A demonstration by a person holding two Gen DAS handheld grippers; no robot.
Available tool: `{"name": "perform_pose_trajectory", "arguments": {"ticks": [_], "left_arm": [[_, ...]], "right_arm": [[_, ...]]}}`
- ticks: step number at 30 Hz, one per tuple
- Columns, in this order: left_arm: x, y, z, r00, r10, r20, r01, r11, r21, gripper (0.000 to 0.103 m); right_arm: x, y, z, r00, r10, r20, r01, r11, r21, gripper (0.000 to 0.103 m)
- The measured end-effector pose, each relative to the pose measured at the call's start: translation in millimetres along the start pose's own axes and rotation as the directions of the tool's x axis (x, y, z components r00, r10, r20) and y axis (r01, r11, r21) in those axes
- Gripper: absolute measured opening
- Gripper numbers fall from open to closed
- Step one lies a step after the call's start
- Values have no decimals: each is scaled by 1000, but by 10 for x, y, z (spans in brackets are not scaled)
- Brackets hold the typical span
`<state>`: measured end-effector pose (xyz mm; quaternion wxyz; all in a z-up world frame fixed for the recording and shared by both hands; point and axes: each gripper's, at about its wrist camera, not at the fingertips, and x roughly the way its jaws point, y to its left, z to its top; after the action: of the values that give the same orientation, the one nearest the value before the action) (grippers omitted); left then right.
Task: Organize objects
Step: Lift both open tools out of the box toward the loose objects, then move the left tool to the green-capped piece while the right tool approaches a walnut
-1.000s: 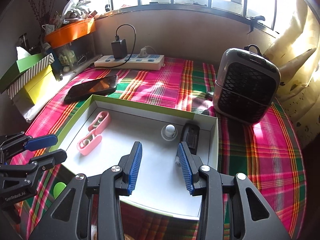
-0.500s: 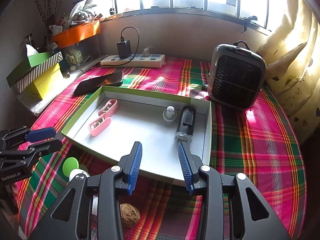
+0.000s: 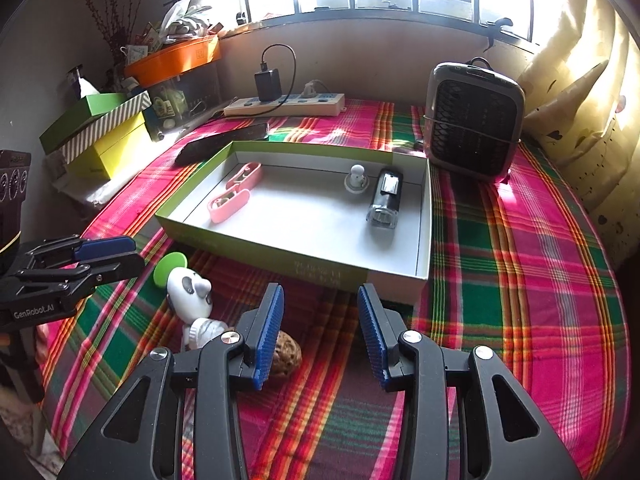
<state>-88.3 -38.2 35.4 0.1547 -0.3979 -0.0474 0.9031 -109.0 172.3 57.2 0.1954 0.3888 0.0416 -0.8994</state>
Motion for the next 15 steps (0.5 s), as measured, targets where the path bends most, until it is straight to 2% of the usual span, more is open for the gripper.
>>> {"name": "perform_pose_trajectory", "arguments": {"ticks": [15], "left_arm": [[125, -56, -42, 999, -18, -35, 18, 1000, 7, 40]], "right_arm": [[-24, -25, -205, 998, 55, -16, -55, 998, 24, 45]]}}
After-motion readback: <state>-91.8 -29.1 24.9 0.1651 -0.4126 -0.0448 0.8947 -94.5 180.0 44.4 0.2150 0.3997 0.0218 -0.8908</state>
